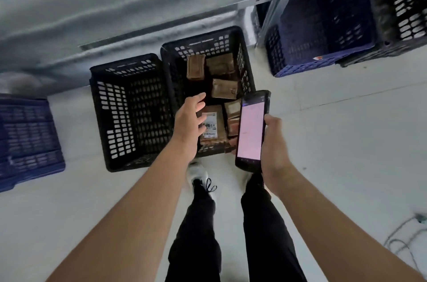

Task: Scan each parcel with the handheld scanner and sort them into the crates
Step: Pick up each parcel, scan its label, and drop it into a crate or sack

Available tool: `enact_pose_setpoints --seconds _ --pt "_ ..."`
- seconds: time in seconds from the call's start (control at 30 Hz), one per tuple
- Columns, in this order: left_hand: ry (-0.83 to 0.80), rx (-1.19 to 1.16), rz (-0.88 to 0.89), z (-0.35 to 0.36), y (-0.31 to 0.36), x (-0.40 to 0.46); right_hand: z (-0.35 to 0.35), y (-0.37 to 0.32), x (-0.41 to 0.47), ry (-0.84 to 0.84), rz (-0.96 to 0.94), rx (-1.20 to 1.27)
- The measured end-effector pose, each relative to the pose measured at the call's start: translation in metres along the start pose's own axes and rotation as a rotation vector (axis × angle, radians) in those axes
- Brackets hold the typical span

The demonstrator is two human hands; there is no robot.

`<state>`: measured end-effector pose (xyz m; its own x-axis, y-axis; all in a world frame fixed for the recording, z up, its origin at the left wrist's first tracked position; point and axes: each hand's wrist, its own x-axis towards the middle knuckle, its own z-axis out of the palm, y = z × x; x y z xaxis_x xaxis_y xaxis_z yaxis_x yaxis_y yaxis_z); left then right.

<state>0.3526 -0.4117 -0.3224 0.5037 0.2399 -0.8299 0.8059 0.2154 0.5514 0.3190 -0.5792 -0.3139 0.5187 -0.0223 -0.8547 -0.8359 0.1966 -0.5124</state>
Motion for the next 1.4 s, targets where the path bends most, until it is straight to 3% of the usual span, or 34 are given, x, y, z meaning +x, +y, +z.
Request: enact_pose_setpoints --seconds 0.47,0.63,0.8,0.93,1.07,1.27,1.4 --pt "0.132 0.097 -0.148 -0.015 -0.164 0.234 0.006 0.126 0.229 -0.068 0.059 -0.328" --pt "0.060 0.117 -0.183 -0.032 -0.219 0.302 0.017 0.158 0.284 -0.171 0.030 -0.430" --pt "0.065 0.123 -0.213 -0.034 -0.252 0.350 0.030 0.182 0.330 -0.161 0.055 -0.499" --pt "0.117 0.091 -0.281 -0.033 -0.267 0.375 0.033 0.195 0.359 -0.128 0.080 -0.491" --pt "0.035 0.047 -0.348 -0.036 -0.281 0.390 0.031 0.203 0.375 -0.123 0.108 -0.457" --pt "0.009 0.052 -0.284 -0.029 -0.288 0.389 0.032 0.193 0.371 -0.117 0.137 -0.320" --pt "0.072 0.011 -0.253 -0.027 -0.289 0.369 0.034 0.175 0.359 -0.125 0.143 -0.230"
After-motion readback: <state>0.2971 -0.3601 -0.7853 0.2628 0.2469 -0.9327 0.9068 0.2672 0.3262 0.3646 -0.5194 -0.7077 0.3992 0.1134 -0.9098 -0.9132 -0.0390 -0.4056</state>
